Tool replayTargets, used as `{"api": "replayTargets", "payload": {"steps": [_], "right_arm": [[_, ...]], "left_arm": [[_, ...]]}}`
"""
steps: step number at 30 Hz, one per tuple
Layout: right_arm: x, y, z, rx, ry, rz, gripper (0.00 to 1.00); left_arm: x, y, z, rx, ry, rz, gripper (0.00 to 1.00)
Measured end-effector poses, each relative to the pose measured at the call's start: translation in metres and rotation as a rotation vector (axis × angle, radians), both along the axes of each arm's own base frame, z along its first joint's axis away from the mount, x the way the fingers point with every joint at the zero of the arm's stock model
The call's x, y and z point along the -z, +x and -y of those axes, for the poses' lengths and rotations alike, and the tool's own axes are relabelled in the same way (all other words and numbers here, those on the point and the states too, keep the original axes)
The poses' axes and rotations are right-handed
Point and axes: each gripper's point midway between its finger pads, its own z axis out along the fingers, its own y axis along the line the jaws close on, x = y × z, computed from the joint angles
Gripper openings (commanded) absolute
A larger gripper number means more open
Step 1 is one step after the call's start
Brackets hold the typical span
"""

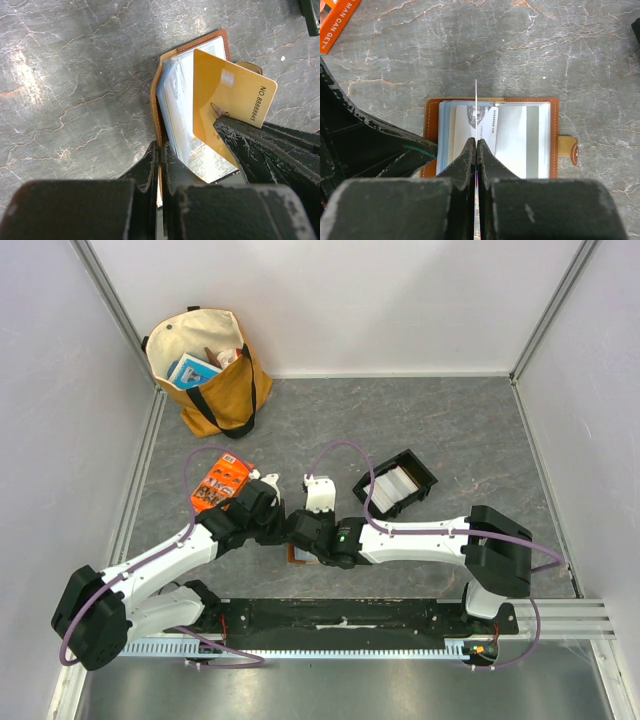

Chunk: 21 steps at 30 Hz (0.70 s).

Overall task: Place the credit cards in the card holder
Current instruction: Turn over the card slot in the card holder.

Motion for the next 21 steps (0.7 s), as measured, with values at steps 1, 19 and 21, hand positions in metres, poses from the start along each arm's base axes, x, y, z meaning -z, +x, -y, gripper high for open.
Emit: {"api": "replayTargets", "payload": {"steps": [1,19,21], "right_arm": [[0.001,0.000,0.001,0.001,-0.006,-0.001,0.00],[-0.040,0.001,-0.019,-0.018,0.169,0.027,0.00],[-0.035,0.000,-0.019,-0.021,0.159,0.020,0.00]], "left_arm": [[0.000,0.000,0.000,0.000,-0.001,0.000,0.02],[-0.001,-0.001,0.001,0.003,-0.006,-0.001,0.02],[-0.002,-0.001,0.001,0.003,-0.008,0.001,0.02]]}}
